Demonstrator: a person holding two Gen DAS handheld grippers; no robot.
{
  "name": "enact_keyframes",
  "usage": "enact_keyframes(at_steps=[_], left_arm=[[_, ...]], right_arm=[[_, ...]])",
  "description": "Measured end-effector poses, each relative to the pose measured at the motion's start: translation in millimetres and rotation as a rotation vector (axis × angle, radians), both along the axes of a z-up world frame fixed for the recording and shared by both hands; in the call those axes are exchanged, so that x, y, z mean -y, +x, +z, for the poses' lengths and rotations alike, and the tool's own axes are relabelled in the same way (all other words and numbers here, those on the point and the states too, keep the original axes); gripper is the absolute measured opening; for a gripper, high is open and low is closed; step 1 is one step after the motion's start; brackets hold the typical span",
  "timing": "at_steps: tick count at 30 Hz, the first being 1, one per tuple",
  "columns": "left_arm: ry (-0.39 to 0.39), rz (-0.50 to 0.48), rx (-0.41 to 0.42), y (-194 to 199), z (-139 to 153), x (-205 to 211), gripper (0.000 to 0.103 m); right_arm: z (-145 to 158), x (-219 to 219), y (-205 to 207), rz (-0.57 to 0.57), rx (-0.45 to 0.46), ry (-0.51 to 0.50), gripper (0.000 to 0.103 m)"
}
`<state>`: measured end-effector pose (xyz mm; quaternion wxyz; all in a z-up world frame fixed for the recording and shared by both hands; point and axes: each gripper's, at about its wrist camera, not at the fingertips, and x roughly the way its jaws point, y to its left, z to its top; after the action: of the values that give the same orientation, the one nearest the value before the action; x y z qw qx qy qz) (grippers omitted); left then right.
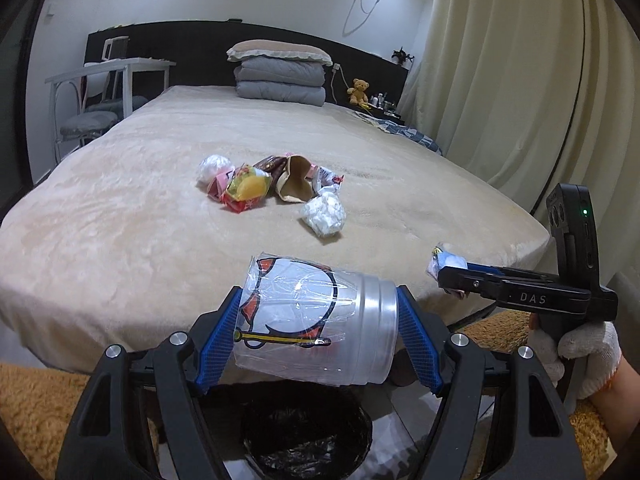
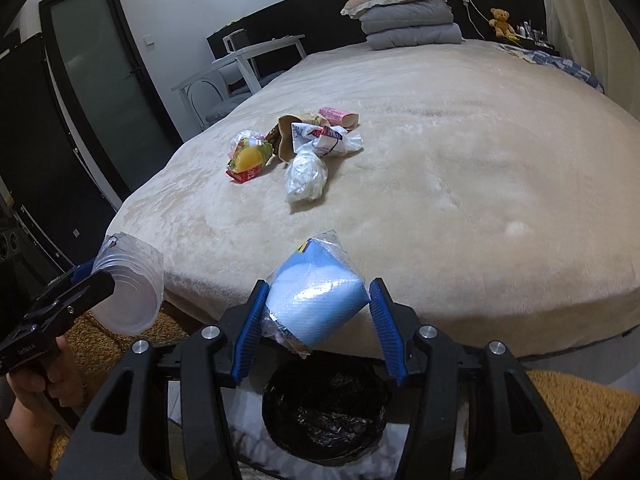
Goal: Collect trash
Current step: 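Carry the cup and blue-white item down over the floor trash bin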
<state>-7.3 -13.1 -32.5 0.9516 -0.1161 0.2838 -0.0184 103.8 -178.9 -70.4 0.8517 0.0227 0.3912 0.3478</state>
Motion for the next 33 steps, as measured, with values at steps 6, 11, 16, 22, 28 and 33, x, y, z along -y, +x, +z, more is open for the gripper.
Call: enact_keyframes(at_steps=[6, 11, 16, 22, 28, 33], left_arm=[[-0.085, 0.013, -0.06, -7.6, -14.7, 3.0, 0.072], [-0.177, 0.03, -0.137, -10.0, -32.6, 2.2, 0.072], [-0.205, 0.035, -0.23, -4.2, -51.2, 5.3, 0.072], [-0.213, 0.033, -0.354, 9.7, -74.8, 8.3, 0.072], [-0.253, 0.047, -0.483, 20.5, -100.7, 5.4, 0.072], [-0.274, 0.046, -0.567, 28.3, -117.2, 5.7, 0.072]], right_arm=[[-14.2, 7.6, -7.8, -0.011, -0.096, 0.032, 0.052], [-30.1, 3.7, -8.6, -0.018, -0.187, 0.026, 0.052], [-49.4, -4.9, -7.9, -0.014, -0.265, -0.021, 0.052], [-75.6, -11.5, 2.8, -0.022, -0.401, -0.06, 0.052], [-99.0, -19.4, 9.6, -0.022, -0.516, -0.088, 0.053], [-117.7, -25.2, 13.9, -0.033, -0.59, -0.131, 0.053]])
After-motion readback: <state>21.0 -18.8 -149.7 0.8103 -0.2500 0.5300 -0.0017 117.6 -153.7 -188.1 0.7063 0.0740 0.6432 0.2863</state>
